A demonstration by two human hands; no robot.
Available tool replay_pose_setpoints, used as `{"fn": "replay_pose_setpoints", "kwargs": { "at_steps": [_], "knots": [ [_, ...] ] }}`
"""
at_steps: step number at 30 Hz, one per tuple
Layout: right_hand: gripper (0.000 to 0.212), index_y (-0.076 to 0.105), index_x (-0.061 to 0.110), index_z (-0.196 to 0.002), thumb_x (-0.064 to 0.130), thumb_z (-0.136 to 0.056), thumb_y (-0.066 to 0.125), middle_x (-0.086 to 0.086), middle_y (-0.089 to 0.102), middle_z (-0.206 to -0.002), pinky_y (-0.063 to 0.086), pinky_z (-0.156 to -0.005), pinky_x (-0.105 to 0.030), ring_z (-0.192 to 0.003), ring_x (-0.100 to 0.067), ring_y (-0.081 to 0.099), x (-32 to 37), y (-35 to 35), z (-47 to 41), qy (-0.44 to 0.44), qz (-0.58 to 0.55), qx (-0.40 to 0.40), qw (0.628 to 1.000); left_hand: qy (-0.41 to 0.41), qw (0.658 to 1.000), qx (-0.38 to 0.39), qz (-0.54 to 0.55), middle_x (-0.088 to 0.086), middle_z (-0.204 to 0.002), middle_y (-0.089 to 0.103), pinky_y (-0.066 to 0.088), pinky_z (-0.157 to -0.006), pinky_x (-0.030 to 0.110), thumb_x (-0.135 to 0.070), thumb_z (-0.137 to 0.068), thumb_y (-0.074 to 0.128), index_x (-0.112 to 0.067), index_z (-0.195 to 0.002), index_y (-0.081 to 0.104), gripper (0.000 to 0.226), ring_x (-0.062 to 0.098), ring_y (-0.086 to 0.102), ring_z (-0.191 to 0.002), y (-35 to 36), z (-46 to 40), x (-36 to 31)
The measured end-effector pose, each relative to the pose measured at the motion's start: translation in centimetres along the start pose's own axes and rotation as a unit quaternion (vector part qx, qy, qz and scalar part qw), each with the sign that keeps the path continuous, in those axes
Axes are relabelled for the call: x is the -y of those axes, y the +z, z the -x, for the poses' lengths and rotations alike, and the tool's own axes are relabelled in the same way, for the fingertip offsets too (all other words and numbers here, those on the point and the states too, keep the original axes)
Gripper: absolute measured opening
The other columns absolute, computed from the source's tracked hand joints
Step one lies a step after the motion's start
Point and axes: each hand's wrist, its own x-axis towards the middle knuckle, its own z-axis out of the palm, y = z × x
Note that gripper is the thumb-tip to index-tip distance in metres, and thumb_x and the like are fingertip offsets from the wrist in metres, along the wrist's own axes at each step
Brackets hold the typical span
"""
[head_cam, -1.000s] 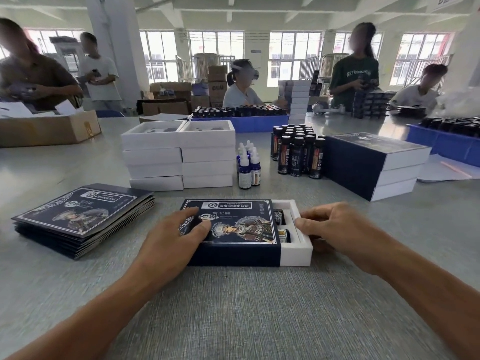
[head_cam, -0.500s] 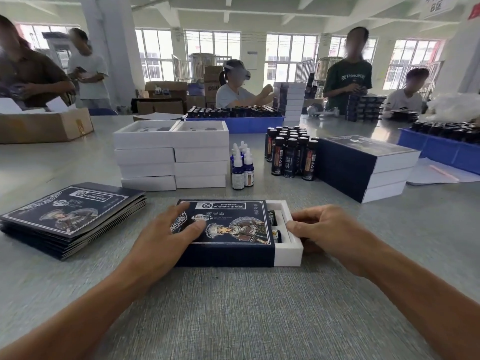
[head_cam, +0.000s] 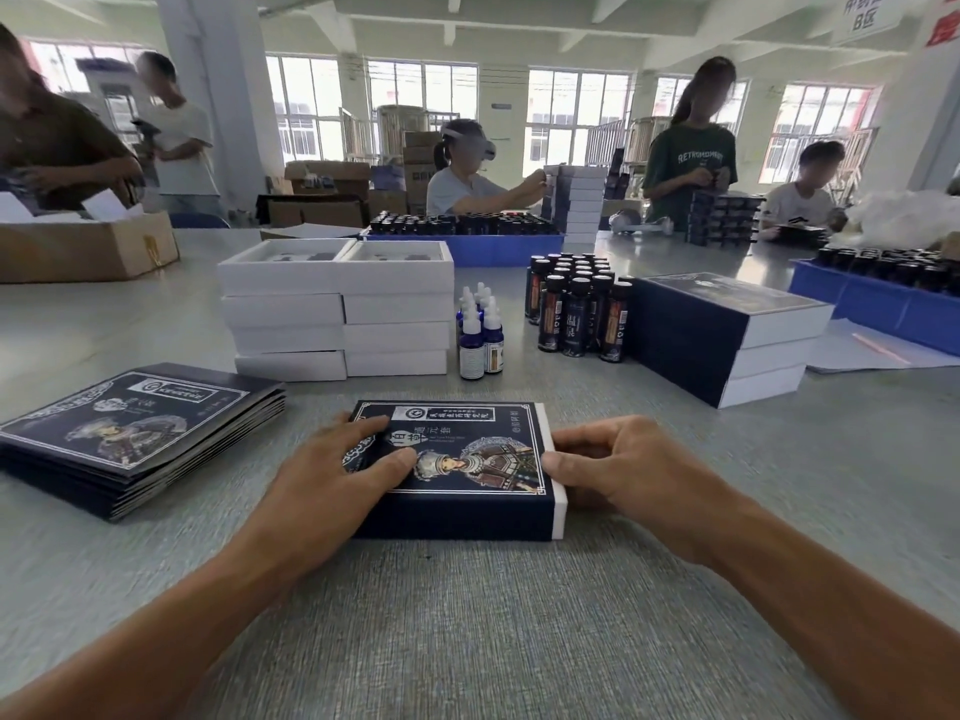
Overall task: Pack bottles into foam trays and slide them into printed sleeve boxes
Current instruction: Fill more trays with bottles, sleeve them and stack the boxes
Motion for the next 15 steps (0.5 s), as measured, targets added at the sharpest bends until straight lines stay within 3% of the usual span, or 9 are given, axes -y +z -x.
{"fn": "replay_pose_setpoints", "kwargs": {
  "at_steps": [5,9,15],
  "knots": [
    [0.039,0.064,0.014,-0.124,0.023,-0.088,0.073,0.001,0.076,-0.105,0.059,-0.09,-0.036,-0.095,-0.015,0.074,0.1,0.5,-0.1,-0.009,-0.004,0.011,1.0,-0.001,1.0,0.004,0.009,-0.013,-0.152,0.035,0.028,-0.115,0.043,-0.065,-0.077,0.064,-0.045,-0.13,0.053,0.058,0.012,0.036,-0.136,0.1,0.0,0.0],
    [0.013,0.068,0.032,-0.096,0.02,-0.09,0.071,0.013,0.077,-0.097,0.06,-0.087,-0.032,-0.093,-0.011,0.074,0.0,0.8,-0.2,-0.029,0.004,0.023,0.999,-0.007,1.0,0.006,0.014,-0.016,-0.154,0.031,0.025,-0.115,0.041,-0.064,-0.076,0.065,-0.046,-0.13,0.053,0.058,0.012,0.033,-0.138,0.0,0.0,-0.1],
    [0.027,0.071,0.039,-0.079,0.018,-0.095,0.064,0.018,0.076,-0.092,0.06,-0.081,-0.023,-0.09,-0.007,0.073,0.6,1.7,0.2,-0.018,0.007,0.023,1.0,-0.005,1.0,0.012,0.009,-0.013,-0.156,0.028,0.025,-0.115,0.042,-0.061,-0.079,0.065,-0.043,-0.134,0.052,0.059,0.014,0.031,-0.14,-0.1,0.3,-0.3]
  ]
}}
